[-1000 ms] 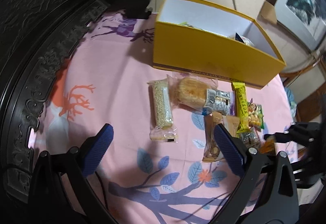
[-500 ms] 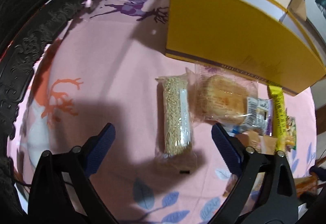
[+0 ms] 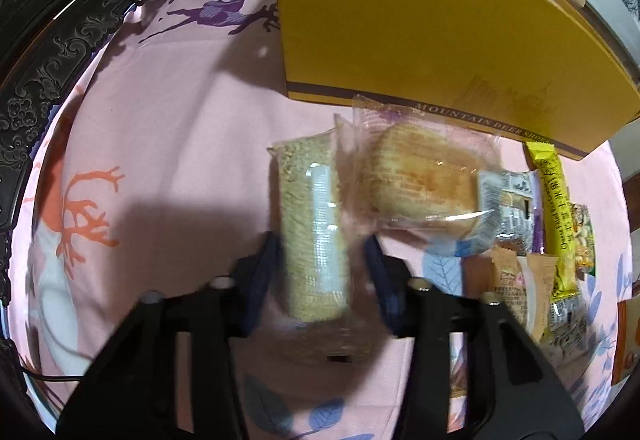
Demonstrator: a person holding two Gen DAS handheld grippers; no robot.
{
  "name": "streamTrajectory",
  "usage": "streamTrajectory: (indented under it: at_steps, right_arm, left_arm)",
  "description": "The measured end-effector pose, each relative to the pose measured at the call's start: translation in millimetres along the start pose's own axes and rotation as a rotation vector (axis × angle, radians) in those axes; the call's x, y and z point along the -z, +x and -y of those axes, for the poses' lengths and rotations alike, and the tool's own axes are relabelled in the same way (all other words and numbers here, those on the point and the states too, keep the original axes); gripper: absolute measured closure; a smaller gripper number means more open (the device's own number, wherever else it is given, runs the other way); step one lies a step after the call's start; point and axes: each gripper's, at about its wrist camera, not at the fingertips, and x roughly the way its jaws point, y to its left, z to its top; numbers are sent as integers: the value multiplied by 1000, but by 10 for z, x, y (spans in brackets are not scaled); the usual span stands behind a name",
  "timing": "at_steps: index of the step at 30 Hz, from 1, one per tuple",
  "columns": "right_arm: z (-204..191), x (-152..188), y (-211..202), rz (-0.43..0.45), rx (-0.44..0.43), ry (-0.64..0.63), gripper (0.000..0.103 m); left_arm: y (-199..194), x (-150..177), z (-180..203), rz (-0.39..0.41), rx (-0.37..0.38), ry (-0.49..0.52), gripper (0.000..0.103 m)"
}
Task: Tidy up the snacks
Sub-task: 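Grasp the long sesame stick packet with the left gripper and lift it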
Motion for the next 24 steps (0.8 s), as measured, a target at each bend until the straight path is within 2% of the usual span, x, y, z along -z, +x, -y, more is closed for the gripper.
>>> streamTrajectory:
  at_steps: [15, 20, 24]
  right_arm:
    - [-37, -136, -93, 44, -5, 0, 60]
    - [-38, -144, -100, 42, -16, 16, 60]
    - [-75, -143, -105, 43, -18, 10, 60]
  left_arm:
    - [-341, 174, -152, 32, 46, -73, 70]
    - [-533, 286, -226, 35, 107, -116, 70]
    - [-540, 422, -214, 11, 89, -92, 70]
